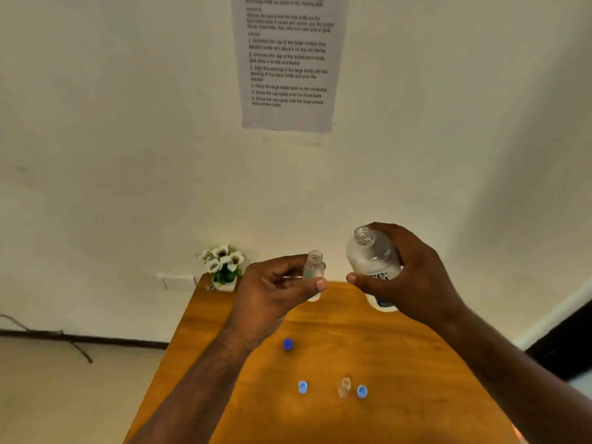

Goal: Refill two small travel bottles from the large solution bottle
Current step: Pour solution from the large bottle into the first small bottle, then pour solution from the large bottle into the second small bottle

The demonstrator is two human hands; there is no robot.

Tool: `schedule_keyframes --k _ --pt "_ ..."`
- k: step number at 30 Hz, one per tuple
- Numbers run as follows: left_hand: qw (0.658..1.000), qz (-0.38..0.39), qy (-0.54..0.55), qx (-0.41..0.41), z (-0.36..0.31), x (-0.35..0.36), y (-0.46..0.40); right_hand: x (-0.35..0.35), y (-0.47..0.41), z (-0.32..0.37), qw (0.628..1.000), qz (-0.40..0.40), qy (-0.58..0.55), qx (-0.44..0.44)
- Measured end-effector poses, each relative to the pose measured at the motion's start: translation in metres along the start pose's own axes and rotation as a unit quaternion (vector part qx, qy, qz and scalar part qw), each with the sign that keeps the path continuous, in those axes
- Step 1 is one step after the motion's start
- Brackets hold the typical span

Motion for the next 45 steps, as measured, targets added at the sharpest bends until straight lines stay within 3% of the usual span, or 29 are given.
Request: schedule_keyframes --k 6,14,20,28,39,45 --pt "0.993 -0.033 -0.027 -0.114 0.108 -0.043 0.025 0.056 0.031 -0.058 0.994 0.023 -0.034 0.099" --pt "0.961 -0.014 -0.127 -0.247 0.241 -0.079 0.065 0.126 0.073 -0.108 0.977 0.046 -0.04 0.204" --pt "0.918 0.063 -0.221 -0.323 0.315 -0.089 0.088 0.157 0.096 -0.13 0.966 0.047 -0.04 0.251" --pt "0.878 0.191 -0.313 -0.308 0.357 -0.087 0.096 0.175 0.109 -0.145 0.955 0.04 -0.017 0.292" --pt "0.861 0.223 -0.307 -0.34 0.366 -0.091 0.097 0.181 0.108 -0.137 0.953 0.026 -0.024 0.3" --pt "0.9 0.184 -0.322 -0.23 0.325 -0.078 0.083 0.159 0.104 -0.135 0.956 -0.002 -0.025 0.293"
Point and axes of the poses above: each hand's wrist, its own y-axis away from the middle knuckle, its own x-axis out of the palm, z = x × y, the point moved 8 cm from there along -y, towards the middle knuckle, and after that the axes turned 1 degree about -x, right-handed, at the moved point
